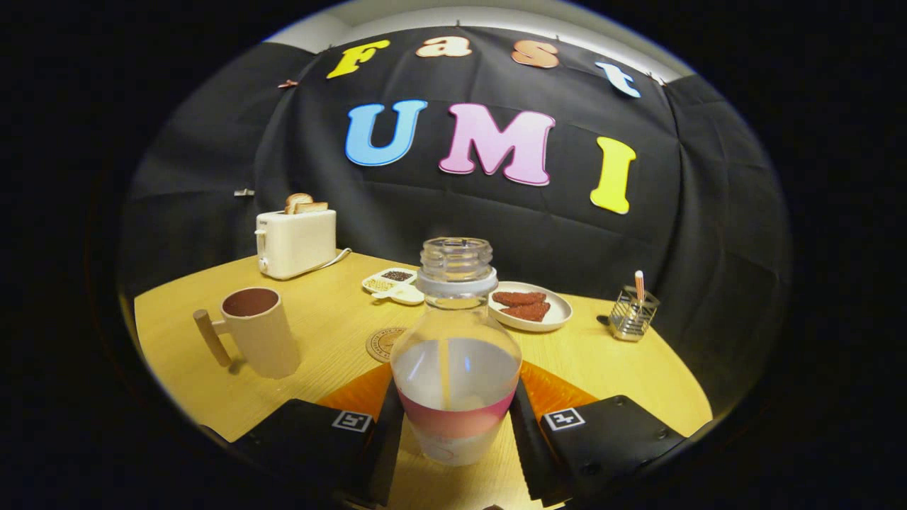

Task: Take the bottle from table, then pour the juice into the cup, finally place the bottle on the coaster

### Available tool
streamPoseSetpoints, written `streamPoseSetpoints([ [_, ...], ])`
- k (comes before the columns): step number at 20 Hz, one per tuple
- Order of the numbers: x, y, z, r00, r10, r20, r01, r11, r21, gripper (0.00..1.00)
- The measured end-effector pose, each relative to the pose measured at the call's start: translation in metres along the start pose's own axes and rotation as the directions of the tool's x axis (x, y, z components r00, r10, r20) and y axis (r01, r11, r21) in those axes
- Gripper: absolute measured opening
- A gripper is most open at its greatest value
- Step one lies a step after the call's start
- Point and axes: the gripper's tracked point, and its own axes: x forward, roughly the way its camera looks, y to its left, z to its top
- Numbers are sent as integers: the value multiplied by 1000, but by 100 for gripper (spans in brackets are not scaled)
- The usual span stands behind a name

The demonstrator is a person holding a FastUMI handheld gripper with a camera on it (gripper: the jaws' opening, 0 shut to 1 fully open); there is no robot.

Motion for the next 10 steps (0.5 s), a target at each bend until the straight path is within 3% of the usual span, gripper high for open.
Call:
streamPoseSetpoints([
  [6, 10, 20, 36, 999, 49, -20, -52, 981, -187, 72],
  [10, 18, 27, 50, 999, 34, -40, -46, 930, -364, 72],
])
